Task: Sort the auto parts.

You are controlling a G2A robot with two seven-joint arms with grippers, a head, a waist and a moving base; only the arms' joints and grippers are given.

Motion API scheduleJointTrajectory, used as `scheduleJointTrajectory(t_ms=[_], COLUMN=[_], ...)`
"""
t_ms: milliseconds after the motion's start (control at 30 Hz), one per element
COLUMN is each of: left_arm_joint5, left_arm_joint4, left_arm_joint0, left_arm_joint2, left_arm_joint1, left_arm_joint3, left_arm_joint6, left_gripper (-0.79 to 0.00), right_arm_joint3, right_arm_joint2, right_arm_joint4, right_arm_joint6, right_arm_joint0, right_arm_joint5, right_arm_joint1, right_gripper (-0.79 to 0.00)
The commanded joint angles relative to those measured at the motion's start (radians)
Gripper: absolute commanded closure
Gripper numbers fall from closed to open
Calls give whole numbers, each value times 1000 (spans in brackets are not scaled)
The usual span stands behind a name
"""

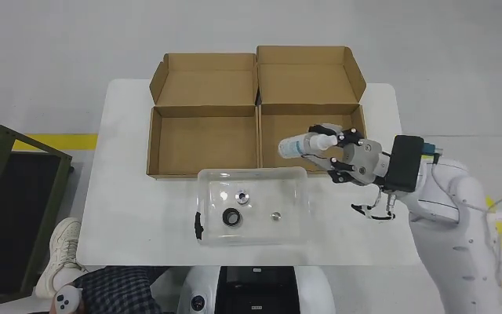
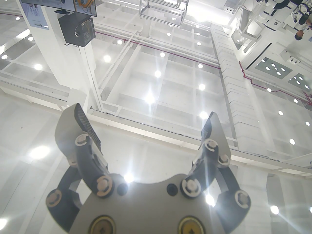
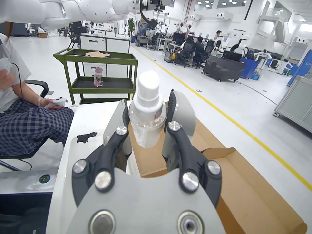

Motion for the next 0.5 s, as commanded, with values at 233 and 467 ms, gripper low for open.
scheduleJointTrajectory(t_ms=[233, 467], left_arm_joint5=[0, 0], left_arm_joint4=[0, 0], left_arm_joint0=[0, 0], left_arm_joint2=[0, 0], left_arm_joint1=[0, 0], left_arm_joint3=[0, 0], left_arm_joint6=[0, 0], left_gripper=[-785, -785], right_arm_joint3=[124, 229], right_arm_joint2=[-147, -208], right_arm_joint4=[-26, -72], right_arm_joint6=[127, 156], right_arm_joint0=[106, 163], right_arm_joint5=[98, 200], right_arm_joint1=[-12, -23], right_gripper=[0, 0])
